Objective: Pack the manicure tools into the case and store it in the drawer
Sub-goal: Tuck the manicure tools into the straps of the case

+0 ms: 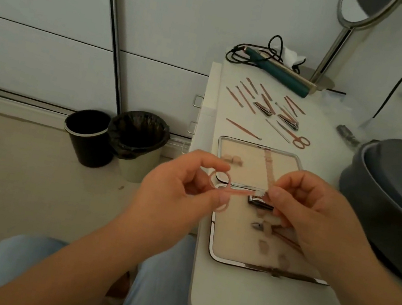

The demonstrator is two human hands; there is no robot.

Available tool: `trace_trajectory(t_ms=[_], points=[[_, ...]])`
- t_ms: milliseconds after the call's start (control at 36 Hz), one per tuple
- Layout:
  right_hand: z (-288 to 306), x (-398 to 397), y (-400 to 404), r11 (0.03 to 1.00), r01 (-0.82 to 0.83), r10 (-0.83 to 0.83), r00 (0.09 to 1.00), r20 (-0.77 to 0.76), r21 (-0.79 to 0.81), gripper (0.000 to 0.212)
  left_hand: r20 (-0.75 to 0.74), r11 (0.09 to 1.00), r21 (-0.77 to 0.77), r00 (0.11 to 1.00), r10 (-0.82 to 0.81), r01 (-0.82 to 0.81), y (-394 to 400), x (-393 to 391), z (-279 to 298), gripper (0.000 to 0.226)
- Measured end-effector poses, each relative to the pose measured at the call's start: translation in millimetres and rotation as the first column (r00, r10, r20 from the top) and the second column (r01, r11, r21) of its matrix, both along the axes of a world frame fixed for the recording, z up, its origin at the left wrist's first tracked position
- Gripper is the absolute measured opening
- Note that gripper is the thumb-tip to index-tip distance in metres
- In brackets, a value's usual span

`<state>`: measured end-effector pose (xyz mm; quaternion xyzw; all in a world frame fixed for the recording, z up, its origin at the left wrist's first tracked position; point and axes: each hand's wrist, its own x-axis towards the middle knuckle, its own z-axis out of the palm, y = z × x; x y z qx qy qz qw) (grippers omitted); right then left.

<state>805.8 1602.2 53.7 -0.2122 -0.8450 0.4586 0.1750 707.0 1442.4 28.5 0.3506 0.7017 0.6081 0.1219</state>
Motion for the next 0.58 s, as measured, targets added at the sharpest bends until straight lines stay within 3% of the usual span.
trace_trajectory(t_ms=[167, 306, 444, 583], points=[[-5, 6, 1, 0.996, 0.051, -0.048, 0.998, -0.037, 0.08, 0.011, -0.248, 0.99, -0.057, 0.962, 0.114, -0.132, 3, 1, -3, 0.022], [-6, 9, 6, 0.998, 0.043, -0.041, 0.998, -0.041, 0.036, 0.01, -0.401, 0.967, -0.193, 0.913, 0.078, -0.167, 7, -2, 1, 0.023], [-9, 12, 8, 0.996, 0.044, -0.042, 0.999, -0.027, 0.075, 0.005, -0.431, 0.946, -0.289, 0.902, 0.008, -0.146, 9, -5, 6, 0.015], [-14, 17, 23, 0.956, 0.122, -0.126, 0.992, -0.001, 0.265, 0.005, -0.428, 0.903, -0.4, 0.903, -0.032, -0.158, 2, -16, 12, 0.013]])
